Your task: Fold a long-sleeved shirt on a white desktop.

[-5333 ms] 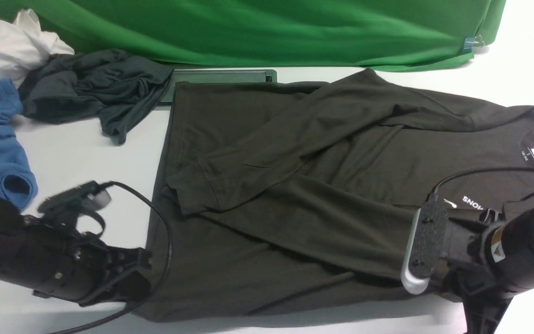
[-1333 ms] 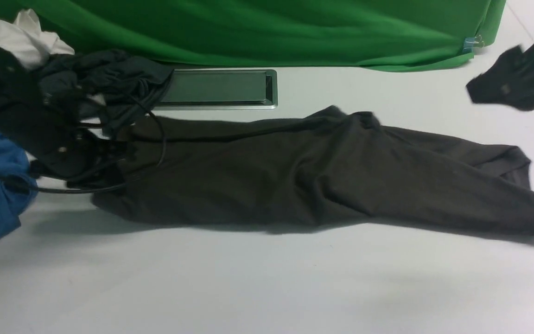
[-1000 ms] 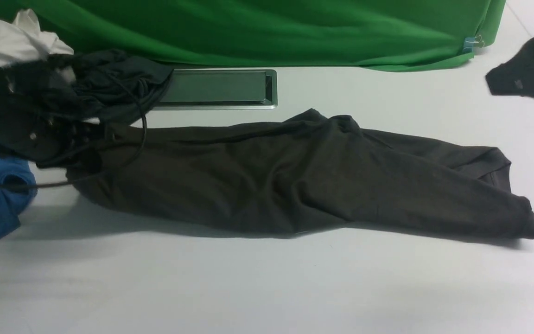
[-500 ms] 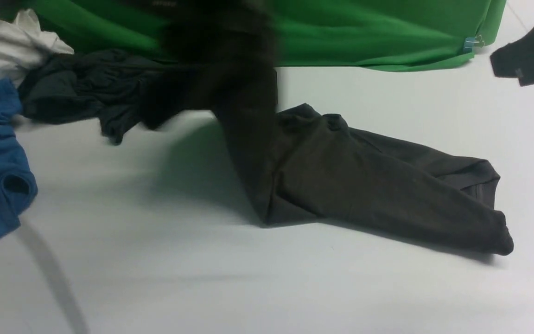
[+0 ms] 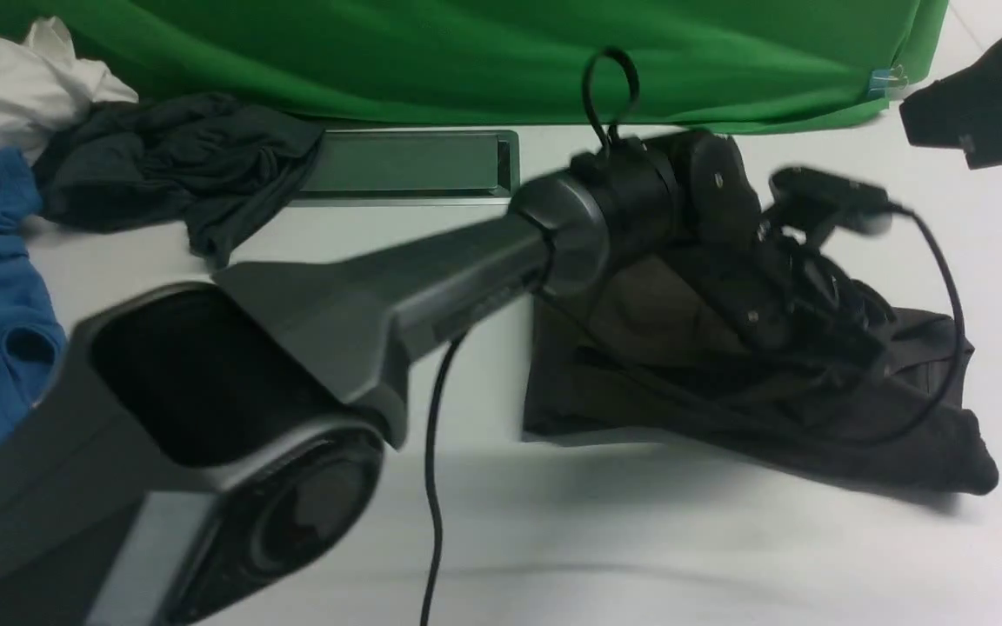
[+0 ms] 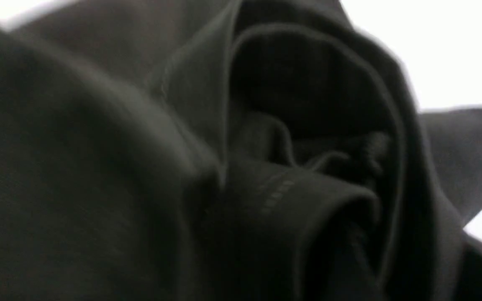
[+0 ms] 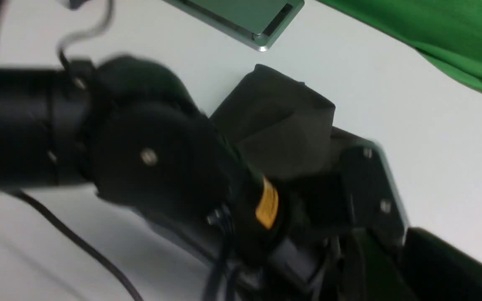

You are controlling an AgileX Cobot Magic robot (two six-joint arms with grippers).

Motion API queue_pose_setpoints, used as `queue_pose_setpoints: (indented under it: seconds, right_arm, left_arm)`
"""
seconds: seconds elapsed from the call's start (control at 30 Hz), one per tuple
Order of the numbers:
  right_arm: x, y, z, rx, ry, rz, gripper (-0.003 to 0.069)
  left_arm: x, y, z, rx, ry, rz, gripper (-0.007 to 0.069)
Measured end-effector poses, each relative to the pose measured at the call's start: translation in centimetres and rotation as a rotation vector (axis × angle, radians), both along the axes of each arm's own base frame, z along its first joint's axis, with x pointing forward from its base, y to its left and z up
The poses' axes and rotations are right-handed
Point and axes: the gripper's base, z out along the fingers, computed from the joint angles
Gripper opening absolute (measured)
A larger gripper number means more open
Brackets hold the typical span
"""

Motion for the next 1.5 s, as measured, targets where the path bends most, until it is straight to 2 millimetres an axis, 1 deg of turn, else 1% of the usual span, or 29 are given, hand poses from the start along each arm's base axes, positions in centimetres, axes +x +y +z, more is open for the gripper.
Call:
queue_pose_setpoints:
  seconds: [0.07,0.1,0.13,0.17,0.2,0.3,0.33,0.37,0.4,0.43,0.47,0.5,0.57,0.63,0.73,0.8,0.87,0.97,1.0,1.03,1.13,1.17,1.2,1.3,1.33,1.37,1.4,1.43,1.5]
  right_arm:
    - [0.0,0.0,0.0,0.0,-0.002,-0.001,0.0122]
    - [0.0,0.0,0.0,0.0,-0.002,-0.001,0.0123]
    - [0.0,0.0,0.0,0.001,-0.003,-0.002,0.0132]
    - [0.0,0.0,0.0,0.001,-0.004,-0.002,0.0134]
    - [0.1,0.0,0.1,0.003,-0.013,-0.005,0.0148]
    - [0.2,0.0,0.2,0.005,-0.037,-0.007,0.0186]
    - [0.3,0.1,0.3,-0.001,-0.047,0.002,0.0204]
    - [0.3,0.3,0.3,-0.013,-0.059,0.02,0.0225]
    - [0.3,0.4,0.2,-0.018,-0.06,0.029,0.0236]
    - [0.4,0.9,0.0,-0.034,-0.062,0.063,0.0274]
    - [0.4,0.9,0.0,-0.036,-0.064,0.065,0.028]
    - [0.7,1.8,-0.7,-0.056,-0.053,0.113,0.0328]
    - [1.4,3.3,-2.0,-0.085,-0.034,0.18,0.0382]
    - [2.4,4.9,-3.9,-0.097,0.009,0.217,0.0416]
    - [4.4,6.6,-7.2,-0.084,0.107,0.199,0.0456]
    - [5.6,7.3,-9.2,-0.082,0.149,0.177,0.0479]
    - [6.7,8.0,-10.8,-0.085,0.163,0.166,0.0513]
    - [8.0,9.8,-13.4,-0.133,0.124,0.227,0.0594]
    - [8.0,9.9,-13.6,-0.138,0.12,0.234,0.0598]
    - [8.4,10.8,-14.7,-0.178,0.095,0.284,0.0619]
    - [8.9,11.9,-17.2,-0.244,0.099,0.349,0.0622]
    - [9.1,12.1,-18.2,-0.258,0.116,0.356,0.0615]
    - [9.1,12.1,-18.4,-0.261,0.119,0.358,0.0613]
    - [9.6,12.3,-20.6,-0.284,0.155,0.365,0.0549]
    - [9.6,12.3,-20.7,-0.285,0.157,0.365,0.0544]
    - [9.7,12.4,-21.0,-0.288,0.164,0.366,0.0493]
    - [9.7,12.4,-21.1,-0.288,0.165,0.366,0.0476]
    - [9.8,12.3,-21.2,-0.288,0.166,0.365,0.0393]
    - [9.8,12.2,-21.0,-0.286,0.162,0.359,0.0274]
  left_arm:
    - [0.4,0.9,1.4,-0.002,-0.022,0.008,0.0475]
    - [0.5,1.0,1.5,-0.001,-0.024,0.009,0.0501]
    - [0.8,2.0,2.8,0.005,-0.037,0.011,0.0577]
    - [0.8,2.4,3.1,0.017,-0.038,0.006,0.0597]
    - [1.3,4.0,4.6,0.046,-0.05,0.023,0.0651]
    - [2.6,8.5,7.7,0.152,-0.086,0.123,0.0683]
    - [3.3,10.5,8.7,0.188,-0.097,0.178,0.0688]
    - [4.3,13.4,9.8,0.225,-0.101,0.253,0.0692]
    - [4.2,13.5,10.0,0.231,-0.1,0.254,0.0692]
    - [4.9,16.4,10.8,0.259,-0.073,0.319,0.0693]
    - [5.1,17.2,11.0,0.261,-0.068,0.336,0.0693]
    - [5.6,19.3,11.1,0.26,-0.013,0.38,0.0692]
    - [5.9,21.9,10.1,0.201,0.102,0.424,0.0692]
    - [5.5,22.4,8.2,0.139,0.215,0.411,0.0692]
    - [4.4,21.8,3.8,0.071,0.357,0.393,0.0692]
    - [3.7,21.6,1.2,0.065,0.411,0.41,0.0692]
    - [3.3,21.7,-0.4,0.066,0.426,0.442,0.0692]
    - [3.5,22.3,-1.2,0.068,0.415,0.476,0.0694]
    - [3.5,22.4,-1.3,0.069,0.415,0.476,0.0694]
    - [3.7,22.8,-1.3,0.065,0.408,0.489,0.0694]
    - [3.9,23.7,-1.1,0.062,0.403,0.507,0.0694]
    - [4.0,24.0,-0.9,0.06,0.404,0.511,0.0694]
    - [4.0,24.0,-0.9,0.059,0.403,0.511,0.0694]
    - [4.1,24.8,-0.7,0.059,0.407,0.521,0.0694]
    - [4.1,24.8,-0.7,0.059,0.407,0.521,0.0694]
    - [4.1,24.9,-0.7,0.06,0.405,0.522,0.0694]
    - [4.1,24.9,-0.7,0.06,0.405,0.522,0.0694]
    - [4.1,24.9,-0.7,0.06,0.406,0.521,0.0694]
    - [4.1,24.9,-0.6,0.06,0.406,0.521,0.0694]
